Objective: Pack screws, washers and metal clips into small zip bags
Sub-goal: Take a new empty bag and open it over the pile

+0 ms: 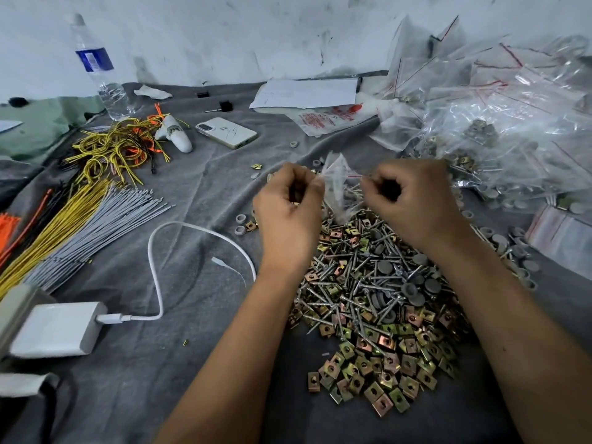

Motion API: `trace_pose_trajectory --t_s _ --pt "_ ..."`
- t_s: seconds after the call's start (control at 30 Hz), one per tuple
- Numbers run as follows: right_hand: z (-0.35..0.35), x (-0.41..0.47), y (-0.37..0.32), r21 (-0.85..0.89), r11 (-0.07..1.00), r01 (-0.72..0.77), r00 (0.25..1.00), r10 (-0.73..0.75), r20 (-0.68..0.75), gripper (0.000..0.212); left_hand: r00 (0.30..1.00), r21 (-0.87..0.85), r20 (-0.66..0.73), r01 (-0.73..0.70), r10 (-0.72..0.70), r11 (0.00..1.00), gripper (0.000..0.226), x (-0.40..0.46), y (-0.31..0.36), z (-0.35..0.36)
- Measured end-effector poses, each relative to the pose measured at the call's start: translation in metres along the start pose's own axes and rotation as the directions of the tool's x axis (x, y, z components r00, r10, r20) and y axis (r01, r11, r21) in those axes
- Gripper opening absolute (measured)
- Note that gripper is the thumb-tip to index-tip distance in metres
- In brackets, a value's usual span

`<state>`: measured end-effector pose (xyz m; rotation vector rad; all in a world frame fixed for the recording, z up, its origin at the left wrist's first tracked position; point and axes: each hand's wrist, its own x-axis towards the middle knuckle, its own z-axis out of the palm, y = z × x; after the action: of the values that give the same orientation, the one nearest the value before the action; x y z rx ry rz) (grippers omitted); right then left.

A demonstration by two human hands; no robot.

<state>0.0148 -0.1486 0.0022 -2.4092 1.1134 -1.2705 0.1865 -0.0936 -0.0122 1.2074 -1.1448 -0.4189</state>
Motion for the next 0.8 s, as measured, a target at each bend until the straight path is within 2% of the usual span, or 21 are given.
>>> trace_pose_trajectory --t_s 0.1,0.27,0.4,0.57,0.67,0.8 --pt "0.010 0.000 -0.005 0.063 0.998 -0.020 0.997 0.025 -0.071 0.023 0.991 0.126 -0.035 -0.127 0.132 0.984 0.016 -0.004 0.004 0.009" --pt "0.020 -0.002 -0.007 0.232 0.960 -0.156 0.985 0.169 -0.037 0.026 0.969 0.094 0.034 -0.245 0.243 0.965 0.014 -0.010 0.004 0.015" --pt "0.018 -0.002 -0.011 0.287 0.952 -0.107 0.986 0.139 -0.091 0.020 0.983 0.220 0.023 -0.183 0.183 0.958 0.023 -0.013 -0.002 0.020" --pt "0.016 -0.002 -0.016 0.270 0.963 -0.023 0.992 0.057 -0.117 0.019 0.984 0.325 -0.019 -0.161 0.176 0.932 0.021 -0.011 -0.003 0.014" --pt "0.009 -0.001 -0.007 0.194 0.976 -0.103 0.968 0.143 -0.207 0.016 0.983 0.381 -0.076 -0.127 0.167 0.916 0.016 -0.007 0.001 0.005" --pt "0.010 -0.001 -0.004 0.193 0.969 -0.154 0.953 0.197 -0.230 0.013 0.954 0.473 -0.044 -0.242 0.297 0.847 0.024 -0.008 0.007 0.008"
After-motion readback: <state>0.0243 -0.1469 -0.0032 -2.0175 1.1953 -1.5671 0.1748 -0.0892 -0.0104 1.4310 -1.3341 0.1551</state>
